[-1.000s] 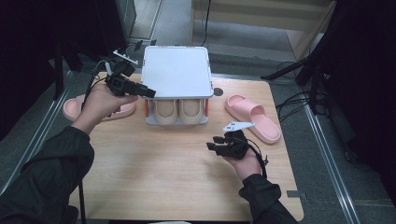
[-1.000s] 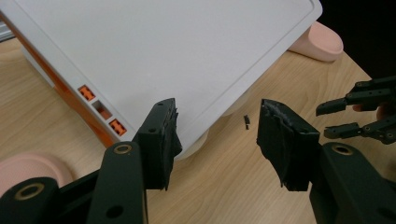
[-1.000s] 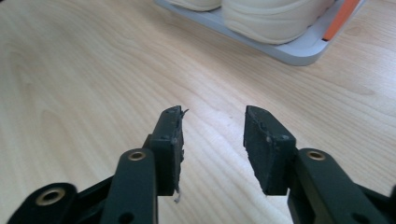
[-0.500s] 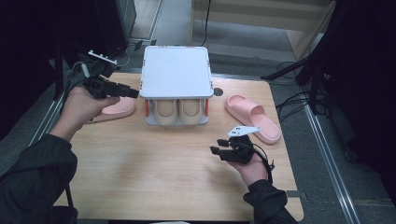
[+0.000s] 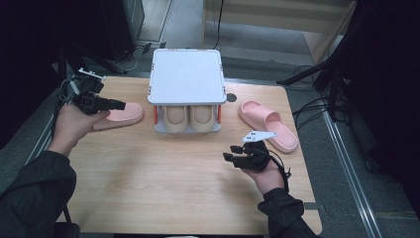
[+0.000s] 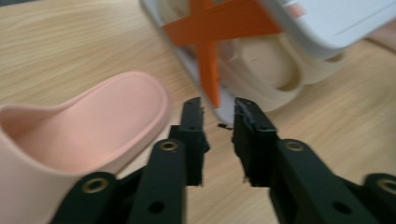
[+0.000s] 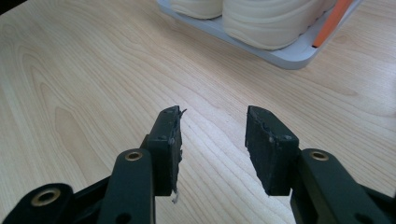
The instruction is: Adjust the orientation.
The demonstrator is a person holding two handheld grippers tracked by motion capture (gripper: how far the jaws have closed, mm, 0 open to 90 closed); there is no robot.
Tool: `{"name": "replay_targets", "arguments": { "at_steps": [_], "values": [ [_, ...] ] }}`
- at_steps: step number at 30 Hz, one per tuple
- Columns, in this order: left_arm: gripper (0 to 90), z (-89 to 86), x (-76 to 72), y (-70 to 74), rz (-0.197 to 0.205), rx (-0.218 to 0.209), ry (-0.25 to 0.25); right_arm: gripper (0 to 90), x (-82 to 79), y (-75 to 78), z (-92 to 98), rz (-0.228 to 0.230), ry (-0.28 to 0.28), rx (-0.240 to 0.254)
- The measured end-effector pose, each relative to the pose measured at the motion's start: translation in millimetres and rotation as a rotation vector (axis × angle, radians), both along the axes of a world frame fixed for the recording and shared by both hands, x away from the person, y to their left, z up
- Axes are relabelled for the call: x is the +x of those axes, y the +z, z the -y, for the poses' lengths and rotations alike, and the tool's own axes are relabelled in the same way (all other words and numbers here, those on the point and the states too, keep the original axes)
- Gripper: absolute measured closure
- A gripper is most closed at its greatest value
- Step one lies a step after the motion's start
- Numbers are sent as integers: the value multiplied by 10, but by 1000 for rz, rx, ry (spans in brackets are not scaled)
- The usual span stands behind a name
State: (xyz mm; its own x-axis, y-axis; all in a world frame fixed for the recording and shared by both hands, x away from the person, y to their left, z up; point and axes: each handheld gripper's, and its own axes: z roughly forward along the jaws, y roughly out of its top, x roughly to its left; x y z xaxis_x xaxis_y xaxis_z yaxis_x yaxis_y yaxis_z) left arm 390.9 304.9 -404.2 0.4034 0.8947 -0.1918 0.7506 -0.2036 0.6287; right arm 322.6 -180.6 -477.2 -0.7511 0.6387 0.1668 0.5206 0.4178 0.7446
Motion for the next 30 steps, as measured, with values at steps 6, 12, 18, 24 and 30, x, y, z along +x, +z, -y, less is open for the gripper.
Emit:
{"name": "replay_targets", "arguments": {
  "at_steps": [6, 12, 18, 24, 30],
  "values": [
    [894, -84, 93, -416, -33, 45, 91, 571, 6, 17, 10, 6, -1, 4],
    [895, -149, 212, -603, -42, 30, 174, 568, 15, 9, -25, 8, 20, -14],
    [895, -179, 357, -809, -47, 29, 266, 568, 27, -18, -41, -2, 34, -27],
    [894, -271, 344, -908, -64, 27, 292, 563, 14, -20, -54, 2, 40, -35],
    [894, -380, 292, -956, -77, 25, 272, 550, 20, -23, -41, -3, 30, -37]
  ]
}}
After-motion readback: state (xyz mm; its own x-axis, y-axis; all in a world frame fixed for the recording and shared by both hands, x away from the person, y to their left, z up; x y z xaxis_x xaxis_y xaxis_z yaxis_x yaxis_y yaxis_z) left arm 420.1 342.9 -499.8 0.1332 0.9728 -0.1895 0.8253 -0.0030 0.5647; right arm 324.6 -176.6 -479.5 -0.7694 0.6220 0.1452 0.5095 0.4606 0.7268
